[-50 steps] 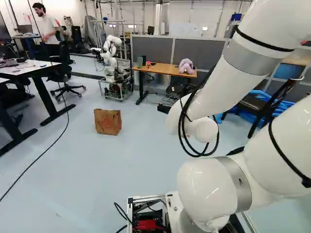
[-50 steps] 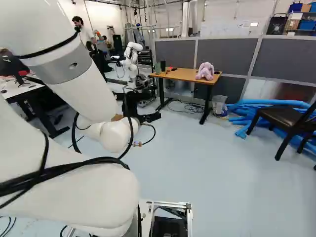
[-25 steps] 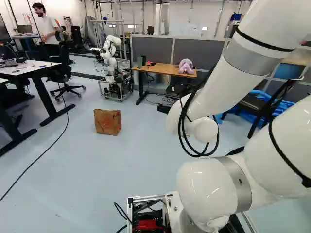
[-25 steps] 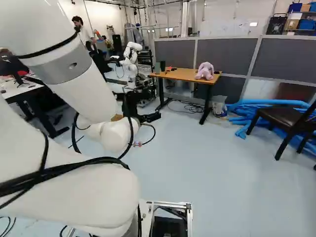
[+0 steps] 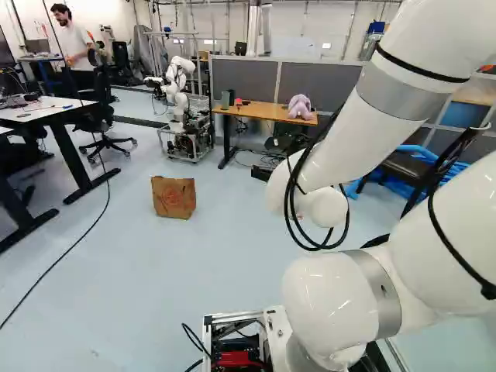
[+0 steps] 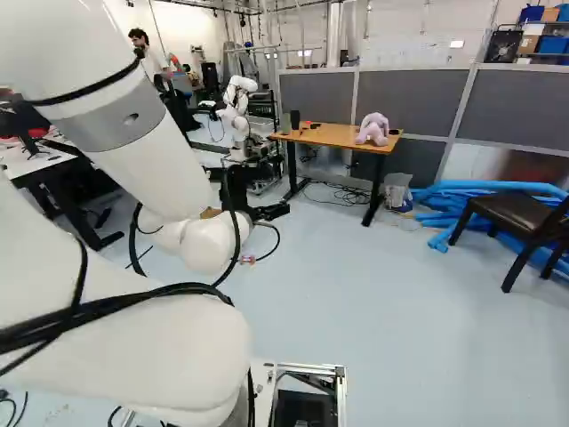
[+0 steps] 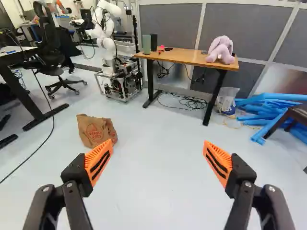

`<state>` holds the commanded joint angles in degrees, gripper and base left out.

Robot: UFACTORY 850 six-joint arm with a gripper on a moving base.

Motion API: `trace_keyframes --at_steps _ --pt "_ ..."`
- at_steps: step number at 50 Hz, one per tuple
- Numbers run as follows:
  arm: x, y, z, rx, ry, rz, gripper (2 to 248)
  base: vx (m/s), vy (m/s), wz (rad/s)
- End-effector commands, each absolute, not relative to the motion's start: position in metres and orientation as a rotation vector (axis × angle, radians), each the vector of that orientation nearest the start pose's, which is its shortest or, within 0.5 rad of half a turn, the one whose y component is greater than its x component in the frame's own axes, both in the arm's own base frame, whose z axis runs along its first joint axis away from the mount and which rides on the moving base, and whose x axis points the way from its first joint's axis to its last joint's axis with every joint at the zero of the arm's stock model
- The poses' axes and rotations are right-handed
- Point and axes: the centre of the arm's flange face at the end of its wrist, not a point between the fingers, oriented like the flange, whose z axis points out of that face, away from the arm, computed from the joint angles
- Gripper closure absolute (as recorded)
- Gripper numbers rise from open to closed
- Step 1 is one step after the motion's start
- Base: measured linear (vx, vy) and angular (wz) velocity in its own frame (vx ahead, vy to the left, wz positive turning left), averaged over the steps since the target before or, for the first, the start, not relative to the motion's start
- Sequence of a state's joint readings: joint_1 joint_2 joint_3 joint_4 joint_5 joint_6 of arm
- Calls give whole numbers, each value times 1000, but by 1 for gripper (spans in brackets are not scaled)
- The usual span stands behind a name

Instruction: Pick up the bag on the ground and place it on the table

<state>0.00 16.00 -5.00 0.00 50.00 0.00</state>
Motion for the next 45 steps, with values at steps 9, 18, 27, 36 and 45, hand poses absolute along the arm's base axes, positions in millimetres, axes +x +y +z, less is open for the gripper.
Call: trace_keyframes --at_steps 9,18,27,36,45 --pt "270 0 366 -2558 0 -1824 3 97 120 178" --pt "270 0 366 -2558 0 -1824 3 113 128 234" --pt "270 0 366 -2558 0 -1824 3 125 99 211" --pt "270 0 366 -2558 0 -1824 3 142 42 145" --pt "270 0 366 -2558 0 -1824 3 192 37 159"
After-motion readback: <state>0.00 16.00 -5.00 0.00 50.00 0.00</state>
